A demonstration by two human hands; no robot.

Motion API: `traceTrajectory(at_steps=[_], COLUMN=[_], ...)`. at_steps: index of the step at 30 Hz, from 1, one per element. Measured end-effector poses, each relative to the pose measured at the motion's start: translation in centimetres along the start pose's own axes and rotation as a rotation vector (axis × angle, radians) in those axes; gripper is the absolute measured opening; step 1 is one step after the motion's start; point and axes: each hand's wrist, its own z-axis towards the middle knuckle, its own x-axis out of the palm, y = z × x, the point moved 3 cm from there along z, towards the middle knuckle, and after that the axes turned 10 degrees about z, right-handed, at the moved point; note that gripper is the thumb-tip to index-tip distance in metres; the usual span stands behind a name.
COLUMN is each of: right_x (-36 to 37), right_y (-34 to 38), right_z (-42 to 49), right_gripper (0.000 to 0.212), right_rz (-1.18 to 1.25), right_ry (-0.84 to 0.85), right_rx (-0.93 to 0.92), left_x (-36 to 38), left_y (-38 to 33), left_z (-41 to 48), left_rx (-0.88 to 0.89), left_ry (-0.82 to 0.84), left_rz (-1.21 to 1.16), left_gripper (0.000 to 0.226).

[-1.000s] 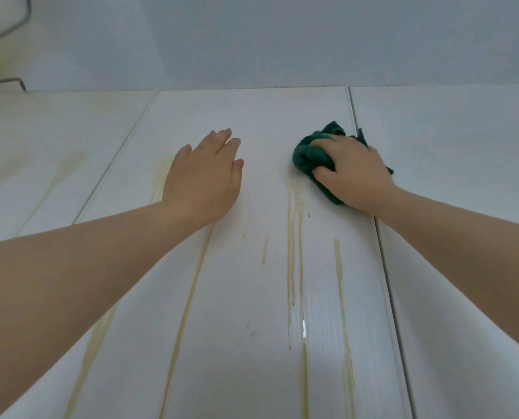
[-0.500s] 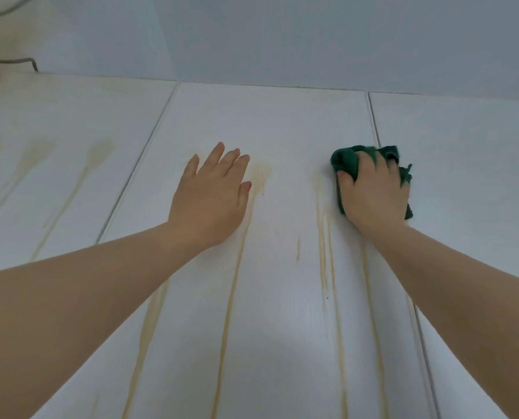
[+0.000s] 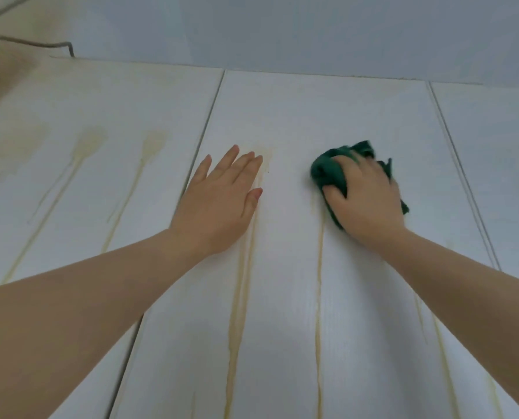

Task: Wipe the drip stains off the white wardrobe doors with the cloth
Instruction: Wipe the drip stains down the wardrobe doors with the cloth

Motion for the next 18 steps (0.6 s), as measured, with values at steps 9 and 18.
traceTrajectory(at_steps=[9,18], right_x=[-1.8,-2.0], right_y=[-2.8,-2.1], right_z=[3.1,2.6], right_gripper=[0.043,0.047], right_rz=[-0.018,-0.047], right_ry=[-0.136,0.143], right_rx=[0.291,-0.120], left_x=[1.7,1.9], left_y=[1.6,1.7], left_z=[-0.2,-0.4], left_rx=[-0.074,-0.106], left_ry=[0.105,0.047], left_rz=[0.029,0.020], left_gripper=[0.048,0.048])
